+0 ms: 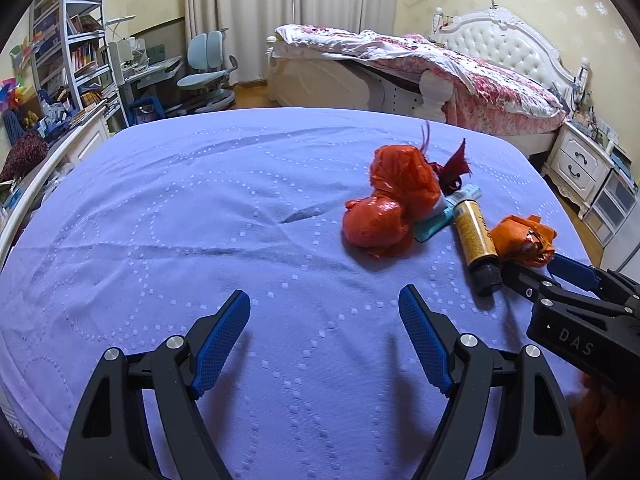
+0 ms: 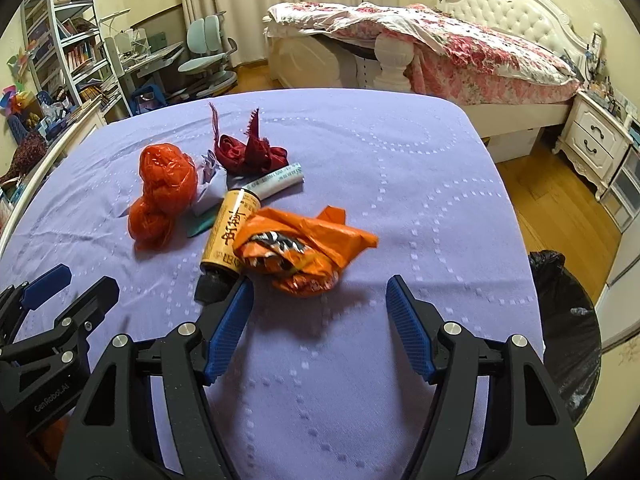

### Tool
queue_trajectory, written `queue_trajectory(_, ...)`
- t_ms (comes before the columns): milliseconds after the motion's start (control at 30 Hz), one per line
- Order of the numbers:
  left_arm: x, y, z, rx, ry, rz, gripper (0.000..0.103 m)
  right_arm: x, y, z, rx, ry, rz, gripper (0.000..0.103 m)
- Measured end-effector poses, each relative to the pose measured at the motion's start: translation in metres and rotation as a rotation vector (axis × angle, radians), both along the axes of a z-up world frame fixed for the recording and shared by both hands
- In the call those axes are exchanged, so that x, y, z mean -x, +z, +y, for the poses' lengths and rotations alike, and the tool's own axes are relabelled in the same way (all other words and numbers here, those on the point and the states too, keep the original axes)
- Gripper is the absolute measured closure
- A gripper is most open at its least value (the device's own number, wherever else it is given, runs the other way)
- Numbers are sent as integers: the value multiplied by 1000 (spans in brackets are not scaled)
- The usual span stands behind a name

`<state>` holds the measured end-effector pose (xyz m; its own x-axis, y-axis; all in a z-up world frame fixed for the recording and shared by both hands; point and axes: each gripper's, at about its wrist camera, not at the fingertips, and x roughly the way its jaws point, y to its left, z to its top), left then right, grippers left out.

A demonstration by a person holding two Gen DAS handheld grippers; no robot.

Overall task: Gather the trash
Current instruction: 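Grasp the orange-and-black plastic bag with the right tool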

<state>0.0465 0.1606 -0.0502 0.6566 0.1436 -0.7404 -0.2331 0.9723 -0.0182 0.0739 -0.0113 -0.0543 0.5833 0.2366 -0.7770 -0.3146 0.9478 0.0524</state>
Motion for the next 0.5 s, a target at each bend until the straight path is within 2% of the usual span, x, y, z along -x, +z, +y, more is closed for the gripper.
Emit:
queue_trajectory(267, -6, -2, 16, 19, 33, 11, 26, -11, 1, 9, -1, 4, -3, 36)
queue_trajectory(367, -7, -2, 16, 15, 25, 15, 26, -14, 2, 12, -9, 11, 2, 42)
queue_trajectory(433, -7, -1, 14, 9, 14, 14, 25, -15, 3, 13, -10, 17, 2, 52)
queue_trajectory(500, -8, -1, 13, 2, 3, 10, 24, -16, 3, 14, -12, 20, 1, 52)
